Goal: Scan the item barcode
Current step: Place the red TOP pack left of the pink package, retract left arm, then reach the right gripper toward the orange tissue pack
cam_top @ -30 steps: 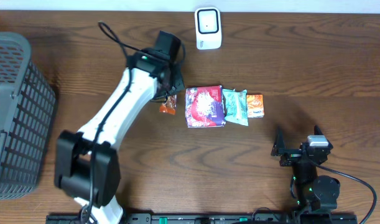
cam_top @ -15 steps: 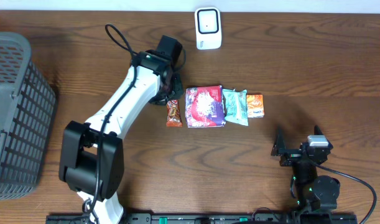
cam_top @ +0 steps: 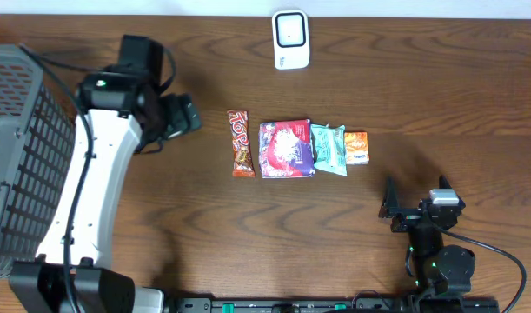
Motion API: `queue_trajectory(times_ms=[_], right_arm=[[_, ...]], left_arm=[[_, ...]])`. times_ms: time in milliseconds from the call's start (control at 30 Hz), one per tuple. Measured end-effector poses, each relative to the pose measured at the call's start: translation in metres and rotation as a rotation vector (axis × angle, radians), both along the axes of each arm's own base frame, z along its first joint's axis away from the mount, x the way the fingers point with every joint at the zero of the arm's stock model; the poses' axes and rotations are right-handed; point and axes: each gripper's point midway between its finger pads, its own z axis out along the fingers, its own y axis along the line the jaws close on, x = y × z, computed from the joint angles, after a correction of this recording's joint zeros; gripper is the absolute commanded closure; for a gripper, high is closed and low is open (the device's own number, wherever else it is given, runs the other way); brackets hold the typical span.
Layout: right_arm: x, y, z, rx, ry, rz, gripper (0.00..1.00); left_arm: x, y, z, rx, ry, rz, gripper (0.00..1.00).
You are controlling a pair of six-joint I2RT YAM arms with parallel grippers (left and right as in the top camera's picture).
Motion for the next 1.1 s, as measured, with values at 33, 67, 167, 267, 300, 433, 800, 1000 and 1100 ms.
queue_trajectory(times_ms=[33, 67, 167, 267, 300, 433, 800, 1000, 1100], right_arm=[[0.0, 0.0, 0.0, 0.0, 0.0, 0.0, 0.01], [0.0, 0.0, 0.0, 0.0, 0.0, 0.0, 0.01], [0.0, 0.0, 0.0, 0.0, 0.0, 0.0, 0.01], [0.0, 0.0, 0.004, 0.0, -0.018, 0.0, 0.01], [0.001, 0.001, 0.01, 0.006, -0.04, 0.005, 0.01], [-0.002, 0.028, 0.03, 0.182, -0.104, 0.159, 0.01], [-0.047, 0.087, 0.115, 0.558, -0.28, 0.625, 0.01], [-0.035, 0.08, 0.123, 0.472, -0.086, 0.494, 0.01], [-0.026, 0.069, 0.134, 0.373, 0.045, 0.388, 0.01]], left_arm=[[-0.006, 0.004, -0.003, 0.003, 0.031, 0.01, 0.02], [-0.01, 0.008, -0.005, 0.006, 0.054, 0.02, 0.02], [-0.015, 0.014, -0.008, 0.007, 0.082, 0.038, 0.02], [-0.015, 0.014, -0.008, 0.008, 0.084, 0.038, 0.02], [-0.015, 0.014, -0.008, 0.007, 0.085, 0.038, 0.02], [-0.015, 0.014, -0.008, 0.007, 0.085, 0.037, 0.02], [-0.016, 0.014, -0.009, 0.008, 0.088, 0.037, 0.02], [-0.016, 0.014, -0.009, 0.008, 0.089, 0.037, 0.02], [-0.017, 0.014, -0.009, 0.008, 0.09, 0.037, 0.02]])
